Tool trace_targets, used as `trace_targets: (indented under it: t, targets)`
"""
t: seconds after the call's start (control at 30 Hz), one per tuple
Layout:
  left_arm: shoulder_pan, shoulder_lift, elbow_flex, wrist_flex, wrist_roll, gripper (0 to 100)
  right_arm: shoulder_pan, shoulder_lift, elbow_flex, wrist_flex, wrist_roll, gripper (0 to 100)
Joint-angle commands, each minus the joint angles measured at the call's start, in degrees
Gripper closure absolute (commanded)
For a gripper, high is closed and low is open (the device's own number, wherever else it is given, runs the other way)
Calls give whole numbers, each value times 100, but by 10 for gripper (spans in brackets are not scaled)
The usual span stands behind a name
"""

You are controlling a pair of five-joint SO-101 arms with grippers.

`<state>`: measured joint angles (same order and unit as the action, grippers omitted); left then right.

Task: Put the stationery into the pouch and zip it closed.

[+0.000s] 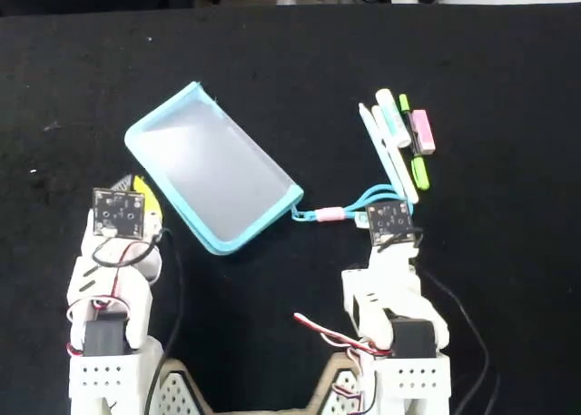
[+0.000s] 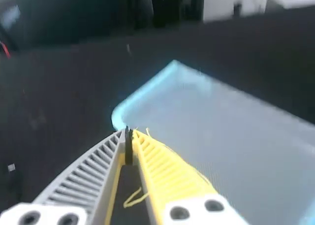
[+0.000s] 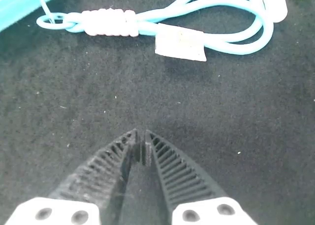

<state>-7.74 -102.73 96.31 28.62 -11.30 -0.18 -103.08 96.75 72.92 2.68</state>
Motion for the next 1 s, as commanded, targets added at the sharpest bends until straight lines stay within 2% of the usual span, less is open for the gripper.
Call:
trace_targets:
  t: [0.0,0.17,0.37,0.57,0.8,0.97]
  targets:
    - [-57,-18,110,-1116,79,970,88,-224,-13,35,0,986]
    - [-13,0,110,-1776,88,970,88,-224,-13,35,0,986]
    - [-22,35,110,-1908,79,970,53,-224,-13,35,0,985]
    - [-57,35,110,-1266,79,970,62,-224,-13,35,-18,986]
    - [-558,0,110,-308,114,970,44,-233,-13,18,-44,984]
    - [-585,26,110,-273,114,970,-193,-233,-13,-1046,0,983]
